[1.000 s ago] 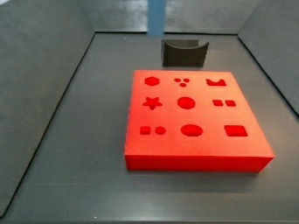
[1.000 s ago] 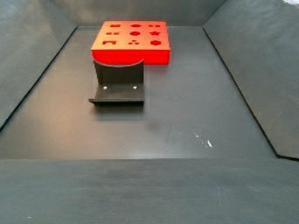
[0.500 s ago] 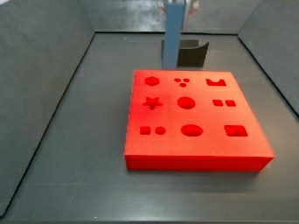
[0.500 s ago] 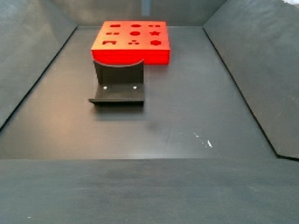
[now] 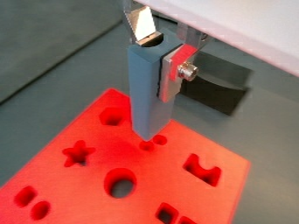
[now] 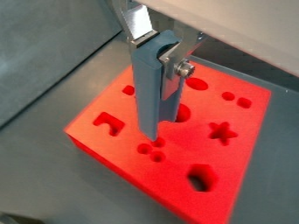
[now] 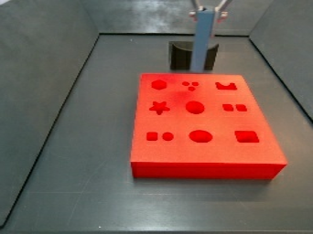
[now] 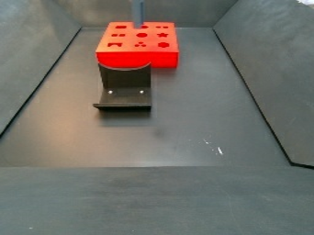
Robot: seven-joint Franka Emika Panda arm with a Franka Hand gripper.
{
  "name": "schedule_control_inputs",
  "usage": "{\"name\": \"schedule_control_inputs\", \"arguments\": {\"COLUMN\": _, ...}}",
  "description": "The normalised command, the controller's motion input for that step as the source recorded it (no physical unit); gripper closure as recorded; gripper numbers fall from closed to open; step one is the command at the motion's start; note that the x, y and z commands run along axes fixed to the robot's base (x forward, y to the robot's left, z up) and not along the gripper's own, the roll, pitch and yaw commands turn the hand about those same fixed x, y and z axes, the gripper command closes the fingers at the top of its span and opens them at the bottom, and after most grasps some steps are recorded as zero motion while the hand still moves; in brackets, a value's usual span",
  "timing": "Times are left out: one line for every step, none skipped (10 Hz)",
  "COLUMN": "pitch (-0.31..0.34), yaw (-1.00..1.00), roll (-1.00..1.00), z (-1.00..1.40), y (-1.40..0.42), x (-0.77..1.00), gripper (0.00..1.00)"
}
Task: Insert the arch object.
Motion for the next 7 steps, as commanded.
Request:
{"name": "schedule_control_inputs", "arguments": {"pitch": -0.099, "yaw": -0.62, "roll": -0.20, "z": -0.06, "y": 0.26, "x": 0.59, "gripper": 1.00}}
{"name": "schedule_control_inputs", "arguments": {"pitch": -0.096, "yaw": -0.64, "roll": -0.19, "z": -0.08, "y": 0.26, "x": 0.58, "gripper": 1.00}}
{"name": "schedule_control_inputs", "arguments": {"pitch": -0.120, "yaw": -0.69, "roll": -0.17, "z": -0.14, "y": 0.24, "x": 0.50, "gripper": 1.00}}
{"name": "schedule_control_inputs", "arguments": {"pitch": -0.116, "yaw": -0.81, "roll": -0.10, "z": -0.22, "y": 0.12, "x": 0.34, "gripper": 1.00}}
{"name": "schedule_control_inputs", "arguments": {"pitch": -0.100, "yaw": -1.00, "roll": -0.06, "z": -0.19, "y": 0.00, "x": 0.07, "gripper": 1.00}}
{"name": "schedule_control_inputs", "arguments": {"pitch": -0.099, "yaw": -1.00, "roll": -0.03, "z": -0.22, "y": 0.00, "x": 0.00, "gripper": 1.00}}
{"name": "schedule_control_inputs", "arguments": {"pitch": -0.099, "yaw": -1.00, "roll": -0.03, "z": -0.22, "y": 0.00, "x": 0.00, "gripper": 1.00}}
